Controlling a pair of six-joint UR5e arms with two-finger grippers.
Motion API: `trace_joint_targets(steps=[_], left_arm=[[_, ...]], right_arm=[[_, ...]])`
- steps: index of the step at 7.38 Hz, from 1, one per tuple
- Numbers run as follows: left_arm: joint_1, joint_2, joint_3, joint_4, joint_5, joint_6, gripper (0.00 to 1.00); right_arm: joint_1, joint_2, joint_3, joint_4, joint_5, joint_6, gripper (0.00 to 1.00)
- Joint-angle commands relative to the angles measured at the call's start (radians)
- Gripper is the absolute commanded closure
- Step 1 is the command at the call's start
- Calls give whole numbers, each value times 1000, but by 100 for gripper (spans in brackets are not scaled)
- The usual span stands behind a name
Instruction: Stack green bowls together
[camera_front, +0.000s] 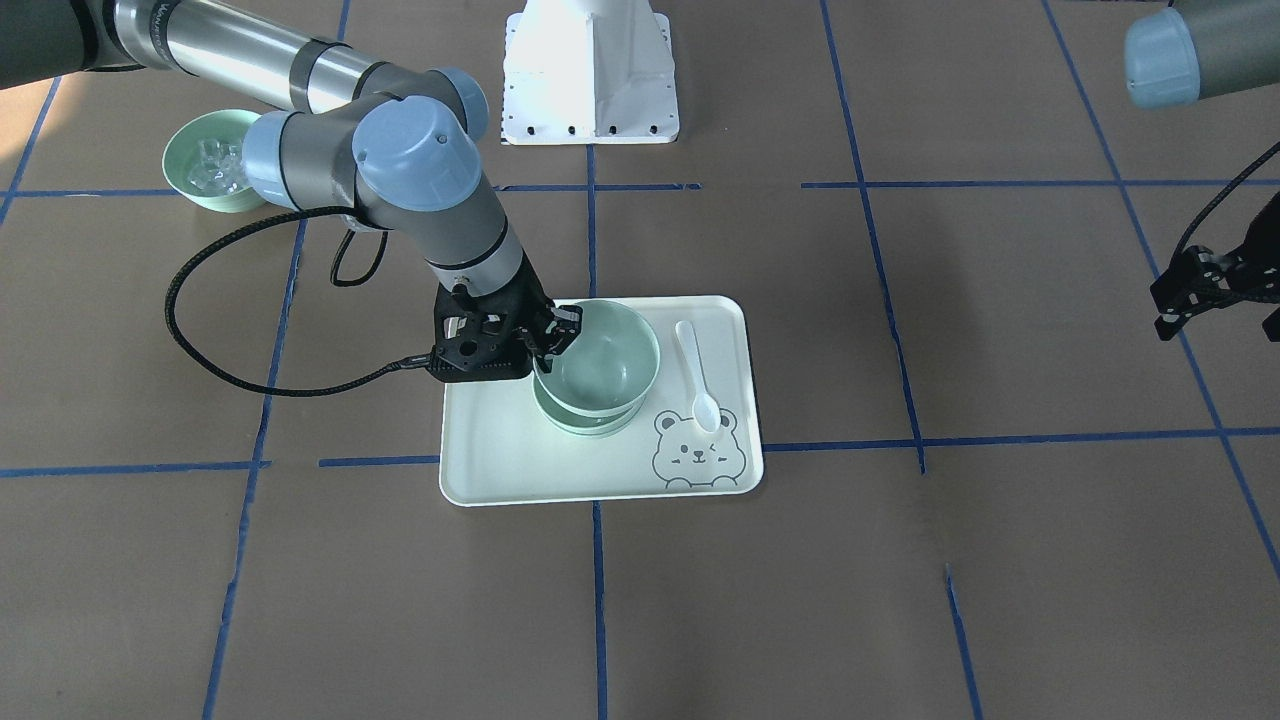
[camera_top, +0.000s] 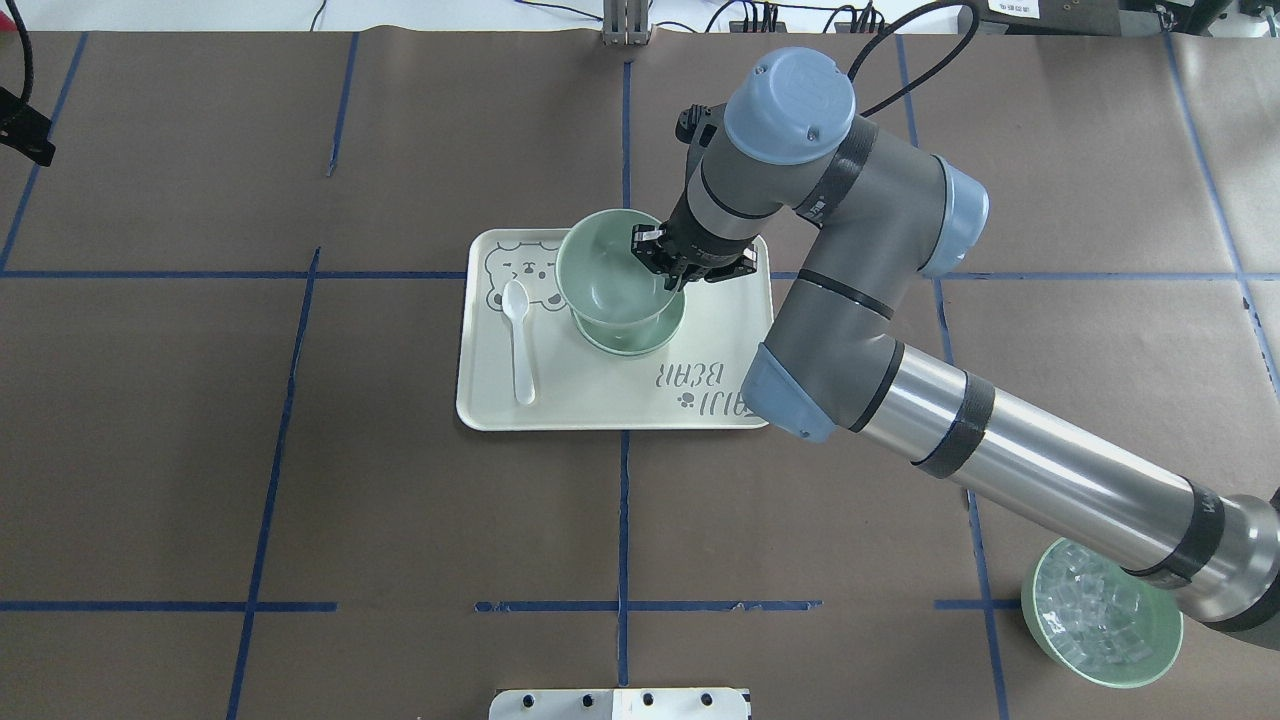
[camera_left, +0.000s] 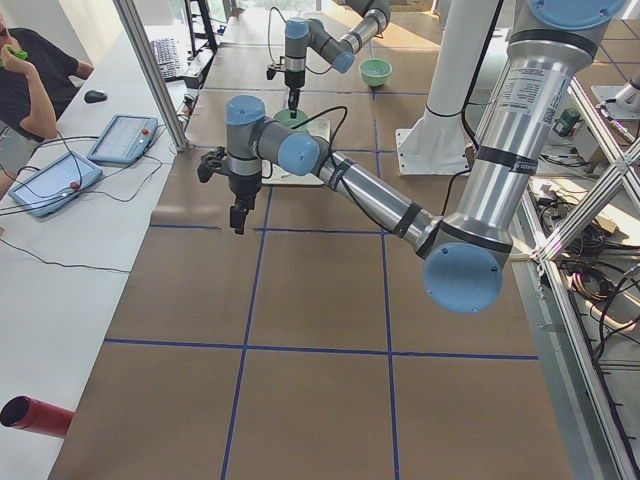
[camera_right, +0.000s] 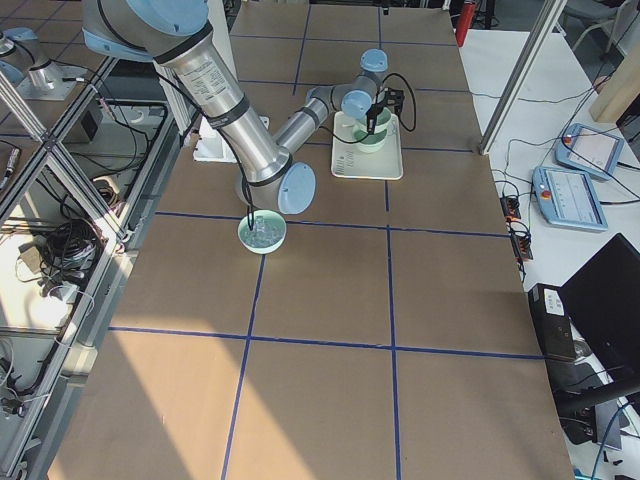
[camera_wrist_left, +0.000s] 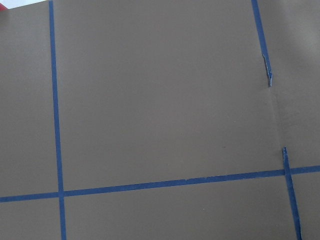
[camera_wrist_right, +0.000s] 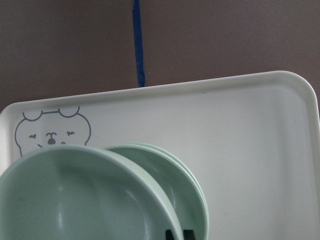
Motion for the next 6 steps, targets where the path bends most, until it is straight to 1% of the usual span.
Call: trace_joint_targets(steps=[1,3,5,6], left_arm=[[-7,1,4,-1,0,4,0],[-7,3,7,-1,0,6,0],[-14,4,7,-1,0,10,0],[-16,19,7,7,-10,11,0]], right_arm=[[-11,-4,-12,0,-3,-5,0],[-2,-10,1,-1,3,-7,0],[55,-18,25,-23,18,-13,0],[99,-47,77,-79,30,-37,0]])
